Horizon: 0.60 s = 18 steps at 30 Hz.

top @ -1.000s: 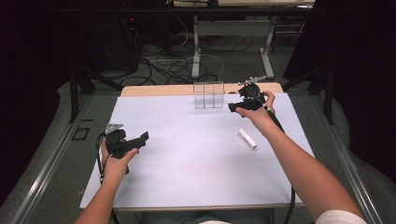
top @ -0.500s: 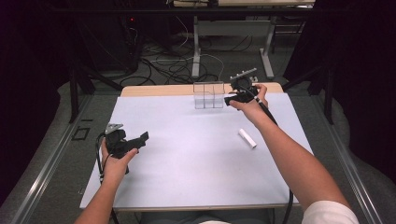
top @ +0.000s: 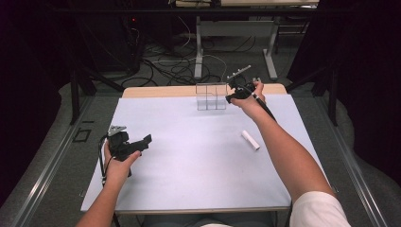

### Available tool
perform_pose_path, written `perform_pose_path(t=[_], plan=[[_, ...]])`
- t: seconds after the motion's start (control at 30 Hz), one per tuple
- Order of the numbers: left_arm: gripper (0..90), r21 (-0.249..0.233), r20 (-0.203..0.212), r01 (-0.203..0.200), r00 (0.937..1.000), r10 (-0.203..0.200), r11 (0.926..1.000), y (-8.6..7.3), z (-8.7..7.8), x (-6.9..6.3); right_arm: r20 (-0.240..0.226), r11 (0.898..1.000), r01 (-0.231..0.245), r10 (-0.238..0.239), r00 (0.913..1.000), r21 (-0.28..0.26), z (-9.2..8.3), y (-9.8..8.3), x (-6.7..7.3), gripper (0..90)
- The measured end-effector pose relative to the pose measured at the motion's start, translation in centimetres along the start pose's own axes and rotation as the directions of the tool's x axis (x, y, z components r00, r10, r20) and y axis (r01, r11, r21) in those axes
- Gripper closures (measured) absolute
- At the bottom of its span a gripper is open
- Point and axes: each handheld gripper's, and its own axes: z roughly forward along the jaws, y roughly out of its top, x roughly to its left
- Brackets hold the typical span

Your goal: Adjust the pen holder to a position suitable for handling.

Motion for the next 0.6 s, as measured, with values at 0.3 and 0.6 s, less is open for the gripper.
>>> perform_pose_path(t=[0.3,0.6], plan=[[0.9,-0.004,-0.010,0.006,0.9999,-0.006,1.0000,-0.1,0.1,-0.1,-0.058,0.990,0.123,-0.128,0.9901,-0.074,2.0,-0.3,-1.3,46.9],[1.2,0.002,-0.006,-0.003,1.0000,0.003,1.0000,0.0,-0.1,0.0,-0.043,0.920,0.390,-0.391,0.9193,-0.039,2.7,0.3,0.0,43.8]])
